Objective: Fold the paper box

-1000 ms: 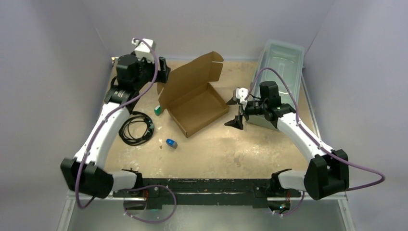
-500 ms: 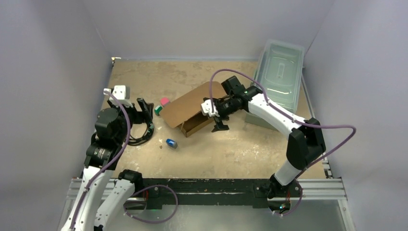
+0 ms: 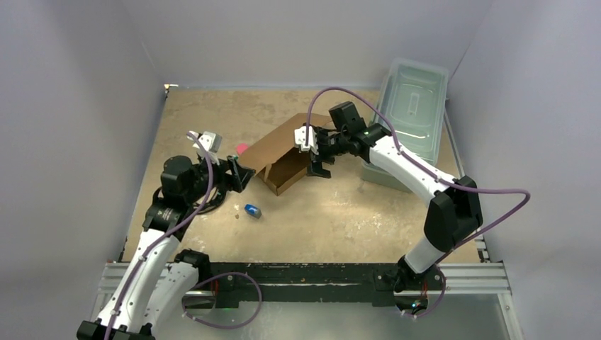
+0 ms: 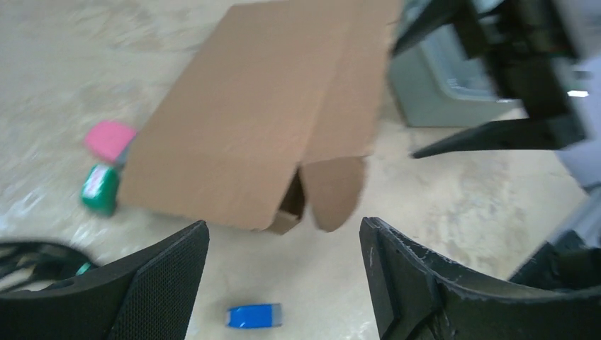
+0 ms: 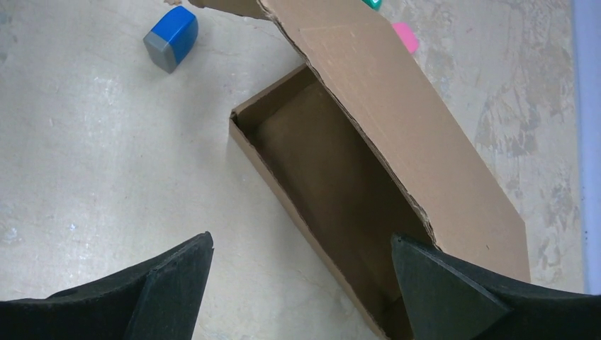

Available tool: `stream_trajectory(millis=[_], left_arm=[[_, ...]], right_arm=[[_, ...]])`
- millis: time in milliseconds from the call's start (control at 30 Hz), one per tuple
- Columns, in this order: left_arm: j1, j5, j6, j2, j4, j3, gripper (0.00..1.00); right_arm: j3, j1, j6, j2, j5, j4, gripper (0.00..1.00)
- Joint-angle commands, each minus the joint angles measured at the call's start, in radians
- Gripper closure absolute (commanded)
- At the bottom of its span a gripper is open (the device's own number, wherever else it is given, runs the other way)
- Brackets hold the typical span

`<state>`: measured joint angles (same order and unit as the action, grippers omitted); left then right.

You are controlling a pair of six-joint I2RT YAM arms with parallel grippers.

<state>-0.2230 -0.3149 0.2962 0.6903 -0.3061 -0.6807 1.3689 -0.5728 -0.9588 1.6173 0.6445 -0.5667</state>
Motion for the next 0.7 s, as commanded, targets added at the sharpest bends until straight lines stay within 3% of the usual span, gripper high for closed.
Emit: stream_trajectory(millis=[0, 167, 400, 567, 667], left_arm=[[0.0, -0.283, -0.001, -0.03, 0.285, 0.019, 0.21], [-0.069, -0.246, -0.098, 0.038, 0.321, -0.028, 0.2], [-0.393, 0.204, -0.334, 0.289, 0.101, -0.232, 0.2], [-0.424, 0.333, -0.378, 0.418, 0.053, -0.316, 0.39], [-0.425, 0.351, -0.397, 0.461, 0.051, -0.34, 0.59]], right_arm=[[0.028, 0.001, 0.107, 0.012, 0.009, 0.083, 0.01], [0.027, 0.001, 0.167, 0.033, 0.044, 0.117, 0.01], [0.015, 0.008, 0.199, 0.029, 0.051, 0.138, 0.01], [0.002, 0.017, 0.209, 0.02, 0.059, 0.149, 0.01], [-0.007, 0.019, 0.21, 0.015, 0.06, 0.152, 0.01]])
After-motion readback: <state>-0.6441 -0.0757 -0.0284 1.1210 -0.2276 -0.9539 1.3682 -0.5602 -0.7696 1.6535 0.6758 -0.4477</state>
